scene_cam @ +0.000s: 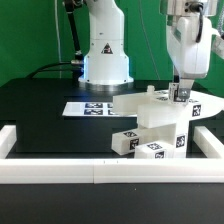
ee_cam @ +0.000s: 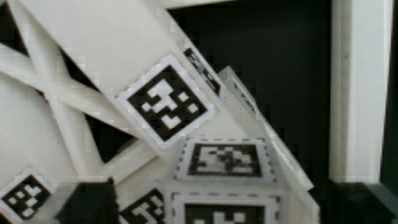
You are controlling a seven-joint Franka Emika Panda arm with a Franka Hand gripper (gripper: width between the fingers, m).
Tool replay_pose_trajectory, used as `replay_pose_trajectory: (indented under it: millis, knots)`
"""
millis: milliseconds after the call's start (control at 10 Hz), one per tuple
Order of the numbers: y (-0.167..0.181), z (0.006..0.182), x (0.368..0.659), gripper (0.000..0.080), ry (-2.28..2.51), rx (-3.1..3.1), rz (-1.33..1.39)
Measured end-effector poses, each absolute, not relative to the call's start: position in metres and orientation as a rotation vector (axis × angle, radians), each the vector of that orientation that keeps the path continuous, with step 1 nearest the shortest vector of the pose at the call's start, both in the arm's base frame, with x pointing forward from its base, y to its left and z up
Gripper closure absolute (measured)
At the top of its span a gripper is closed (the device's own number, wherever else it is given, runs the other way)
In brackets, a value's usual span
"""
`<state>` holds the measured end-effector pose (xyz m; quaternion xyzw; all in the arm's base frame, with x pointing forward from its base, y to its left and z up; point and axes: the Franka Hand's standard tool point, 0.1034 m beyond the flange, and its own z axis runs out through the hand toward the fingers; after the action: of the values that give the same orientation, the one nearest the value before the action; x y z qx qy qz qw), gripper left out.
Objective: Assemble chair
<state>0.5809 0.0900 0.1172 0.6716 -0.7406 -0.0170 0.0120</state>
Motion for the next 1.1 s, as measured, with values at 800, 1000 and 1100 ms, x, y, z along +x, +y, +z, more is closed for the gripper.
replay_pose_trajectory:
  millis: [800, 1000, 1100]
  knots:
    - [0.0945, 0.1177, 0.5811, 0.0151, -1.48, 2.749, -0.064]
    - [0.093, 0.1176, 0.5812, 0.0151, -1.266, 2.856, -0.065]
    - [0.0929, 0.1176, 0.5813, 0.0151, -1.136, 2.912, -0.065]
